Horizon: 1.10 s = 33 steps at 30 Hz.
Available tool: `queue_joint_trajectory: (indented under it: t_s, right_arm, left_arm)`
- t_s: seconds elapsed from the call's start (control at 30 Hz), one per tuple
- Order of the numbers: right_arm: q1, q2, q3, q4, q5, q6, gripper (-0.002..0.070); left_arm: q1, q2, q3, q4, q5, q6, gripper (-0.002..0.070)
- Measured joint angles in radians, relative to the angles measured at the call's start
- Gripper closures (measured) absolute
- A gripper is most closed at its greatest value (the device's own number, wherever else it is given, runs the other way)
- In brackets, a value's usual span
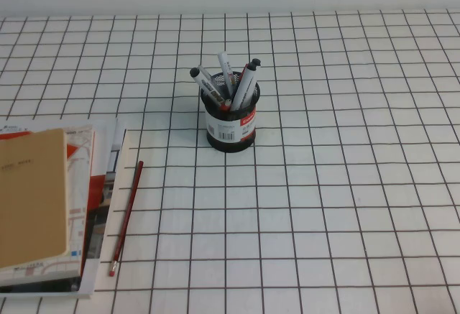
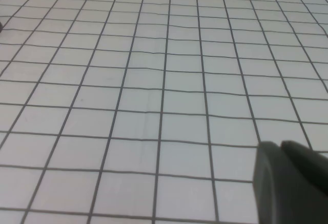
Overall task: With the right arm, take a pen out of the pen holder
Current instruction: 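Take a marker out of the pen holder and lay it on the table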
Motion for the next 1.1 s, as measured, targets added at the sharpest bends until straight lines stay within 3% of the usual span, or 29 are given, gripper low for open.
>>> queue_joint_trajectory:
  t_s: [0.77, 0.9, 1.1]
  right_arm:
    - [0.0, 0.0, 0.0, 0.049, -0.026, 0.0, 0.0692]
    - [0.0, 0.0, 0.0, 0.137, -0.059, 0.0, 0.0692]
    - [0.0, 0.0, 0.0, 0.404, -0.174, 0.0, 0.0693]
  left_arm:
    - [0.0, 0.0, 0.0, 0.0, 0.0, 0.0, 0.0679]
    - [0.0, 0.0, 0.0, 0.0, 0.0, 0.0, 0.0679]
    - [0.0, 0.0, 0.0, 0.0, 0.0, 0.0, 0.0679]
